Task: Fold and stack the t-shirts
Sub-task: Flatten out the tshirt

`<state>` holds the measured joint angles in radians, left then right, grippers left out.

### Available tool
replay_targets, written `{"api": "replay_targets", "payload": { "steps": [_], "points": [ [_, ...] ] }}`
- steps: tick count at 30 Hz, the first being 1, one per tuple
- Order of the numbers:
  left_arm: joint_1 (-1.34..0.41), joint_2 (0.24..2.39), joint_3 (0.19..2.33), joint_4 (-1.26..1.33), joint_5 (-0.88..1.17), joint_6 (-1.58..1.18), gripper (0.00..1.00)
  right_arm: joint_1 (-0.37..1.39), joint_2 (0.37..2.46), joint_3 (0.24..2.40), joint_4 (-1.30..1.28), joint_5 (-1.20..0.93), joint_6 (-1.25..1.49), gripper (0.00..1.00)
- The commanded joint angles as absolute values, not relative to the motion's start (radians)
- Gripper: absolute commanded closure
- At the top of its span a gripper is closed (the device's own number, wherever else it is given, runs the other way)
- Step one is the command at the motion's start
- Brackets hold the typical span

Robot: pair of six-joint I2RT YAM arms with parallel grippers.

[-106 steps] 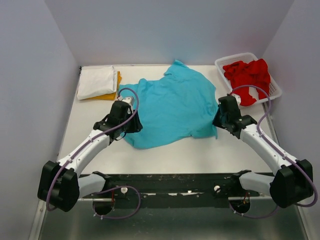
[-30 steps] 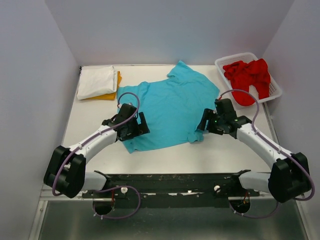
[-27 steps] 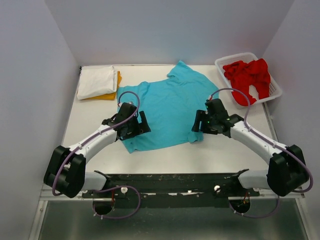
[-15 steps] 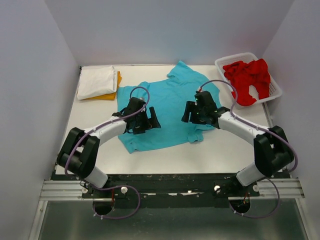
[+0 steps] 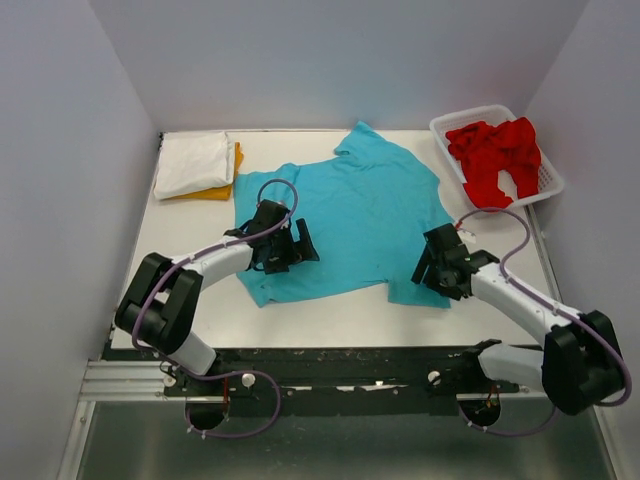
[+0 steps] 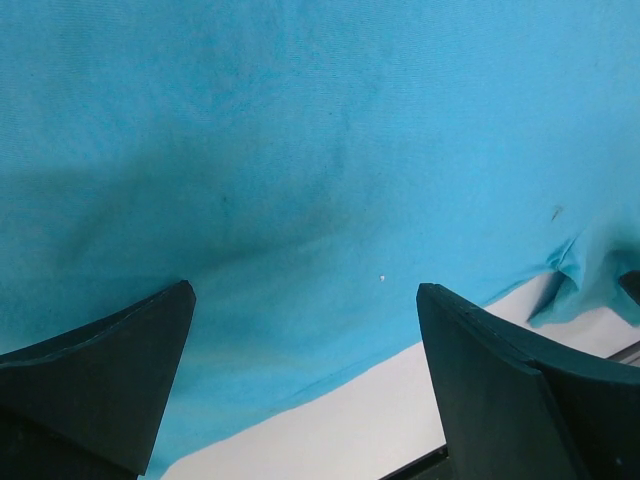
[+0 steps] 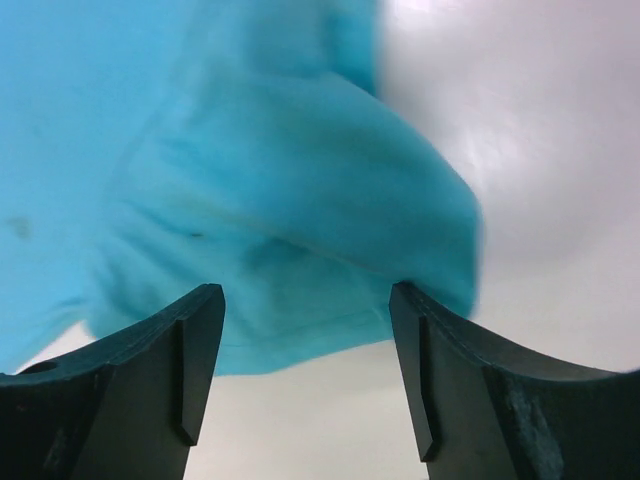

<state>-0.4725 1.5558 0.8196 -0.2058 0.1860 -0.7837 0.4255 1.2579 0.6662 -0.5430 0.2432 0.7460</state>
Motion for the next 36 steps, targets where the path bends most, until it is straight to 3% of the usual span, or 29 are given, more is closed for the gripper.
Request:
{"api": "replay_targets", "payload": {
  "steps": [1,6,11,14,16,21,27,28,31,35,36],
  "points": [
    [-0.469,1.547,0.763,-0.297,0.153,-0.783,0.01,0.393,1.106,0.595,-0.719,0.362,0.889,0.24],
    [-0.469,1.488,0.758,-0.317,0.154,-0.77,0.02,0.391,1.062,0.676,-0.71,0.336,0.84,0.22],
    [-0.469,1.396,0.744,-0.336,0.154,-0.765,0.01,0.391,1.093,0.727,-0.489,0.087,0.605,0.15],
    [-0.469,1.313,0.731,-0.378,0.108,-0.775,0.01,0.395,1.133,0.718,-0.327,-0.107,0.569,0.0],
    [-0.468,1.253,0.719,-0.429,0.047,-0.792,0.01,0.408,1.176,0.726,-0.257,-0.151,0.563,0.0],
    [-0.42,1.091,0.624,-0.569,-0.105,-0.877,0.01,0.435,1.274,0.721,-0.186,-0.14,0.566,0.0],
    [-0.275,1.03,0.478,-0.518,-0.013,-0.908,0.02,0.436,1.286,0.669,-0.227,0.027,0.584,0.0],
    [-0.273,1.039,0.473,-0.508,-0.005,-0.91,0.07,0.436,1.284,0.662,-0.234,0.048,0.592,0.0],
    [-0.273,1.083,0.471,-0.473,0.018,-0.919,0.35,0.436,1.282,0.65,-0.242,0.058,0.596,0.0],
    [-0.274,1.15,0.501,-0.451,0.008,-0.924,0.96,0.436,1.282,0.645,-0.246,0.073,0.605,0.0],
    [-0.277,1.167,0.531,-0.481,0.008,-0.926,1.0,0.436,1.284,0.643,-0.245,0.074,0.607,0.0]
  ]
}}
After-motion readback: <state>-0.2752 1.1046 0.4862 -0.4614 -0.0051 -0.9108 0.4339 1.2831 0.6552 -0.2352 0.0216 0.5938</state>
